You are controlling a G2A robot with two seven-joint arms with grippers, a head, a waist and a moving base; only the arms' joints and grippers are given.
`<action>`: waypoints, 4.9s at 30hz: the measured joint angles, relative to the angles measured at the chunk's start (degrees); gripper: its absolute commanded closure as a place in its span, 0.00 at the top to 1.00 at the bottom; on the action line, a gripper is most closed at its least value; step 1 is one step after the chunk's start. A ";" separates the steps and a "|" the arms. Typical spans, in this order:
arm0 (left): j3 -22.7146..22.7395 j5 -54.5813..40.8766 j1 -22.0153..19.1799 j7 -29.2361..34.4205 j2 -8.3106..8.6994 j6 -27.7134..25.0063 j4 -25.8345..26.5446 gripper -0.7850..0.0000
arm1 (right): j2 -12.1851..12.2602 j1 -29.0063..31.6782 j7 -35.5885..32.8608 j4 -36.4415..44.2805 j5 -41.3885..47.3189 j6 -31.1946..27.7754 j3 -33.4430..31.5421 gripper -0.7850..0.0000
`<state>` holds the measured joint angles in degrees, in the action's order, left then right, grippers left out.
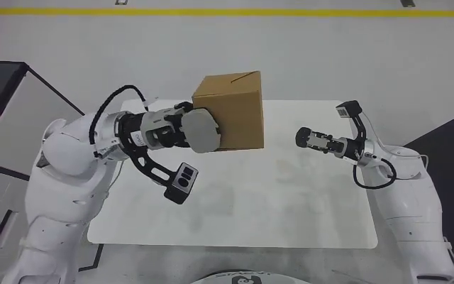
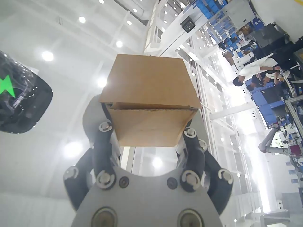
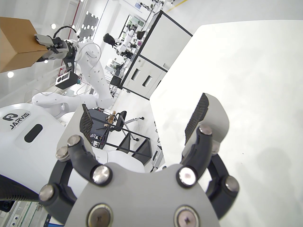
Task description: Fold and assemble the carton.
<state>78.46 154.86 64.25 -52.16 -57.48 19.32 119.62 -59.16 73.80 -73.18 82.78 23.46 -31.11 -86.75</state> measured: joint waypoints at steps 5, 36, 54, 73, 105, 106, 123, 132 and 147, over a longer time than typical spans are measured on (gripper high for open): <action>-0.70 -9.88 1.27 6.75 -0.02 -15.39 0.84 0.00 | 0.00 0.00 0.00 0.00 0.00 0.00 0.00 1.00; 0.42 -65.53 3.23 40.47 -1.44 -56.27 -1.02 0.00 | 0.00 0.00 0.00 0.00 0.00 0.00 0.00 1.00; -0.45 -122.38 4.89 68.24 -2.34 -48.49 -3.19 0.00 | 0.00 0.00 0.00 0.00 0.00 0.00 0.00 1.00; -2.99 -161.75 3.72 85.47 -2.20 -45.57 -5.93 0.00 | 0.00 0.00 0.00 0.00 0.00 0.00 0.00 1.00; 0.22 -125.15 1.83 74.38 -2.97 -63.65 -3.90 0.00 | 0.00 0.00 0.00 0.00 0.00 0.00 0.00 1.00; 0.15 -124.00 1.82 73.65 -2.99 -64.30 -3.87 0.00 | 0.00 0.00 0.00 0.00 0.00 0.00 0.00 1.00; -0.04 -114.94 1.91 69.26 -3.05 -68.10 -3.09 0.00 | 0.00 0.00 0.00 0.00 0.00 0.00 0.00 1.00; -1.45 -108.28 1.66 78.65 -1.99 -74.41 -1.43 0.00 | 0.00 0.00 0.00 0.00 0.00 0.00 0.00 1.00; -2.18 -111.53 1.87 80.89 -1.53 -74.90 -1.44 0.00 | 0.00 0.00 0.00 0.00 0.00 0.00 0.00 1.00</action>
<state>76.28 43.33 66.13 28.73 -59.01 -55.58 118.18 -59.16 73.80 -73.18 82.78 23.46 -31.11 -86.75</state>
